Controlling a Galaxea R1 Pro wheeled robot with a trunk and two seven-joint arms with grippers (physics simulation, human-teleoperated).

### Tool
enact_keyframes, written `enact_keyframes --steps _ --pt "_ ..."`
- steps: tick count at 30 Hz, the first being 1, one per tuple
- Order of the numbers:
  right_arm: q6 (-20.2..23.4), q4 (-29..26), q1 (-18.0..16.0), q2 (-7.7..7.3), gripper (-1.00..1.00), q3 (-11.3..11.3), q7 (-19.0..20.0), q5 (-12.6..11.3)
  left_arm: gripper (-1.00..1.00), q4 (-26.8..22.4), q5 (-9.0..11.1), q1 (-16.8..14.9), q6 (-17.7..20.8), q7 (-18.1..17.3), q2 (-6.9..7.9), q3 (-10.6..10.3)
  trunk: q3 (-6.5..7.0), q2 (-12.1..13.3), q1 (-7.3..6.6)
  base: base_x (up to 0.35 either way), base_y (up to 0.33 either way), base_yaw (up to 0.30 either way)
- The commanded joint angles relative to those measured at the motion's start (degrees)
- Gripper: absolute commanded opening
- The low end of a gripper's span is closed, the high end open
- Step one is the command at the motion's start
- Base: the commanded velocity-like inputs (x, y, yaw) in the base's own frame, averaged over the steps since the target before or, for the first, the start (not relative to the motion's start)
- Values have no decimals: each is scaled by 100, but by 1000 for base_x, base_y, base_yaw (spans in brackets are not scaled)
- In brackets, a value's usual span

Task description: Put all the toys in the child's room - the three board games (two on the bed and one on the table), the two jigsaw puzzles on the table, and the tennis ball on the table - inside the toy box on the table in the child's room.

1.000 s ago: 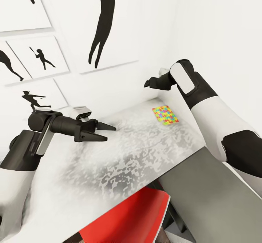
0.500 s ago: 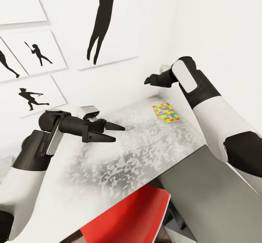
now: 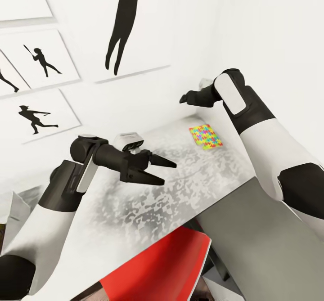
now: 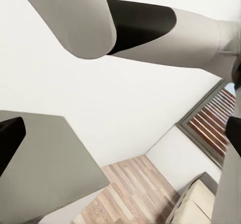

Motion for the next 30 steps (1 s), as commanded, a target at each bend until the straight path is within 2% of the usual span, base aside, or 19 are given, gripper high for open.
enact_keyframes --steps 1,9,15,30 --pt "6 -3 -8 -15 100 20 -55 -60 100 0 4 -9 61 -18 -10 -19 -19 -11 3 0 0 0" --pt "15 -62 -26 -123 100 -8 -55 -67 100 -1 11 -42 61 -18 -52 -64 -94 -11 3 0 0 0" --pt "107 -242 -27 -140 100 4 -55 -68 100 -12 12 -42 61 -18 -56 -78 -150 -11 3 0 0 0" --pt "143 -283 -63 -138 100 3 -52 -64 100 -18 12 -26 61 -18 -16 -93 -291 -11 3 0 0 0"
